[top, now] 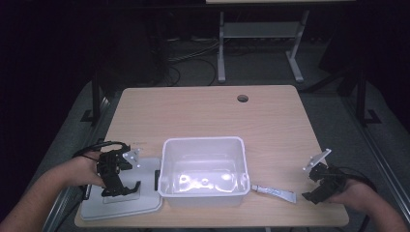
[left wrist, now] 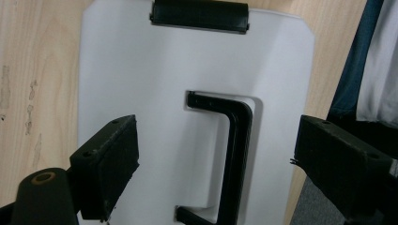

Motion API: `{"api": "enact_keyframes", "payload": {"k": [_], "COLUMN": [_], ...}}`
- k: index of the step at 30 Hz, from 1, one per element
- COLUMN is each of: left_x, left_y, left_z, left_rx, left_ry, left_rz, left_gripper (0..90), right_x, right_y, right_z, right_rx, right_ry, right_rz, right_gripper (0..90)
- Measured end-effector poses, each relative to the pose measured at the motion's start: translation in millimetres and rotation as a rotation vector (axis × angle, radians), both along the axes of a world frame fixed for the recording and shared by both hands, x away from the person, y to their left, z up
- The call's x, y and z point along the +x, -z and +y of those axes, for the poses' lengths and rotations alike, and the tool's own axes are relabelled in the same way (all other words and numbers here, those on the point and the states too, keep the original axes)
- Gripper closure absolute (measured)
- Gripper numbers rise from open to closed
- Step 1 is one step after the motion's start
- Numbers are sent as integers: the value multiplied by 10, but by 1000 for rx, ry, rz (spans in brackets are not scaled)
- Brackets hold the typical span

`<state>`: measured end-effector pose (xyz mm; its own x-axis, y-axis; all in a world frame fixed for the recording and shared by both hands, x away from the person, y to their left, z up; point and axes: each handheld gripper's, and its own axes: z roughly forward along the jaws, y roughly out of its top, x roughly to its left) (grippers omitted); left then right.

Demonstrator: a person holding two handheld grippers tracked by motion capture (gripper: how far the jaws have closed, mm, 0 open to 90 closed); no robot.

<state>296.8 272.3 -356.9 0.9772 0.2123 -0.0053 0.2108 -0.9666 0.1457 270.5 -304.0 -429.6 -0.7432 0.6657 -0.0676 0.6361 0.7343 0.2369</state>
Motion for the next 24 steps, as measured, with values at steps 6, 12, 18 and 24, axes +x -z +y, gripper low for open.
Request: {"api": "enact_keyframes", "payload": {"k": [6, 12, 18, 24], "left_x": [0, 6, 12, 13], "left_y": [-4, 6, 7, 24], "left_z": [11, 14, 10, 15], "left_rx": [-5, -5, -2, -5], "left_ry": [-1, -1, 0, 0], "left_rz": [10, 13, 17, 17], "left_gripper": [135, 135, 135, 135], "right_x": [44, 91, 116, 140], "right_y": [-80, -129, -146, -136], "right_z": [105, 318, 596, 833], "right_rx": [-38, -39, -54, -113], "right_ry": [-95, -157, -259, -348], "right_rz": [47, 79, 105, 107], "right_gripper": [168, 181, 232, 271]}}
